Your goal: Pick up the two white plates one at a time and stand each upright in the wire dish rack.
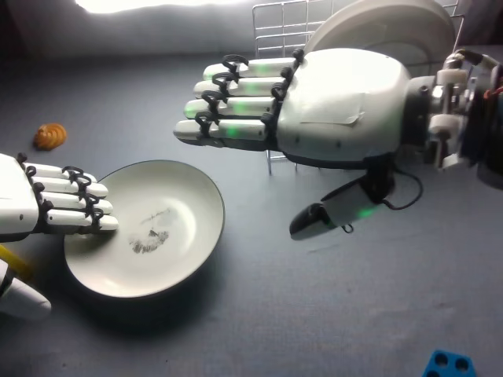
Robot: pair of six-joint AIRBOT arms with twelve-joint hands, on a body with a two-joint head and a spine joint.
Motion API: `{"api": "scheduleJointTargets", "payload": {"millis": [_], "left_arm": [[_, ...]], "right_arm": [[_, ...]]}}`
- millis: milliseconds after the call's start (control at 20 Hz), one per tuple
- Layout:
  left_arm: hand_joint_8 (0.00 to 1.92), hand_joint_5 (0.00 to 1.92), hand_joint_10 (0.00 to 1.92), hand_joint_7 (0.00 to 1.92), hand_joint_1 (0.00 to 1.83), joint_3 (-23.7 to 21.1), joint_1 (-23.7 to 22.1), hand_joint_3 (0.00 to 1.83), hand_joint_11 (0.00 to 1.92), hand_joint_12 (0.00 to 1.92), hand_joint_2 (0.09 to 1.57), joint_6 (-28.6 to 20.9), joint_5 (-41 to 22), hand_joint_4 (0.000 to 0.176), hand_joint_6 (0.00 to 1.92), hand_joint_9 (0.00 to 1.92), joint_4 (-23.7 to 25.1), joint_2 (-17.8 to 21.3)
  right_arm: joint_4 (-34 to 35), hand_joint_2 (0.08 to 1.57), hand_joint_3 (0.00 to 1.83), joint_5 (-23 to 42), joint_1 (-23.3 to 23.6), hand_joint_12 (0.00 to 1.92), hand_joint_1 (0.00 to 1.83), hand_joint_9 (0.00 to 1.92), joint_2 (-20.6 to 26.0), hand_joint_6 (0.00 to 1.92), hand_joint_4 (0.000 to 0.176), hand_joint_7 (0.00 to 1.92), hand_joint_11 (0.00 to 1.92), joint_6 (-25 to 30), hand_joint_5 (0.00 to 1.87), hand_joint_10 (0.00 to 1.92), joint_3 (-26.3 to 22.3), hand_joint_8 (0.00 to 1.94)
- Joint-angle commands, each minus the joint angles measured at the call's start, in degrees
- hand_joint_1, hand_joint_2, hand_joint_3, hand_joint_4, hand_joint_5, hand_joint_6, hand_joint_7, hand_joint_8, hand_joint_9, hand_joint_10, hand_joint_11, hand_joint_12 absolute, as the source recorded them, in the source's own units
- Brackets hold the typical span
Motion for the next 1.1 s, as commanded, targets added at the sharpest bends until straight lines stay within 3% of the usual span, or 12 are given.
{"api": "scheduleJointTargets", "payload": {"millis": [0,100,150,250,500,850,950,1050], "left_arm": [[0.00,0.00,0.00,0.00,0.00,0.04,0.50,0.00,0.00,0.00,1.10,-0.34,0.11,0.000,0.00,0.00,-0.63,-0.13],[0.00,0.00,0.00,0.00,0.00,-0.17,0.67,0.00,0.00,0.00,1.09,-0.35,0.14,0.000,0.00,0.00,-0.63,-0.08],[0.00,0.00,0.00,0.00,0.00,-0.16,0.67,0.00,0.00,0.00,1.09,-0.43,0.14,0.000,0.00,0.00,-0.64,-0.08],[0.00,0.00,0.00,0.00,0.00,-0.15,1.08,0.00,0.00,0.00,1.09,-0.94,0.14,0.000,0.00,0.00,-0.65,-0.15],[0.00,0.00,0.00,0.00,0.00,0.34,3.13,0.00,0.00,0.00,1.08,-2.30,0.12,0.000,0.00,0.00,-1.27,-0.72],[0.00,0.00,0.00,0.00,0.00,0.84,5.82,0.00,0.00,0.00,1.08,-5.66,-0.37,0.000,0.00,0.00,-2.81,-1.68],[0.00,0.00,0.00,0.00,0.00,0.84,6.26,0.00,0.00,0.00,1.09,-6.70,-0.40,0.000,0.00,0.00,-2.92,-1.86],[0.00,0.00,0.00,0.00,0.00,0.86,6.55,0.00,0.00,0.00,1.09,-7.19,-0.39,0.000,0.00,0.00,-3.01,-1.97]], "right_arm": [[1.24,0.92,0.01,5.09,-0.34,0.01,0.89,0.00,-0.39,0.00,0.000,0.00,0.02,-1.49,0.00,0.00,-0.10,0.00],[1.57,0.92,0.01,5.00,-1.38,0.01,1.04,0.00,-1.72,0.00,0.000,0.00,0.03,-5.39,0.00,0.00,-0.11,0.00],[1.58,0.91,0.01,4.91,-1.88,0.37,1.07,0.00,-2.45,0.00,0.000,0.00,0.00,-6.47,0.00,0.00,-0.10,0.00],[1.58,0.90,0.00,4.16,-2.25,0.43,1.12,0.00,-3.60,0.00,0.000,0.00,0.00,-7.56,0.00,0.00,-0.10,0.00],[1.71,0.96,0.01,3.92,-2.92,0.40,1.31,0.00,-7.13,0.00,0.000,0.00,0.00,-11.53,0.00,0.00,0.96,0.00],[5.39,1.01,0.00,2.04,-2.75,0.38,1.37,0.00,-13.31,0.00,0.000,0.00,0.00,-14.81,0.00,0.00,5.92,0.00],[7.59,1.02,0.00,1.49,-2.89,0.54,1.38,0.00,-14.87,0.00,0.000,0.00,0.00,-16.69,0.00,0.00,7.08,0.00],[8.59,1.04,0.01,1.17,-2.97,0.47,1.40,0.00,-15.98,0.00,0.000,0.00,0.00,-16.82,0.00,0.00,8.06,0.00]]}}
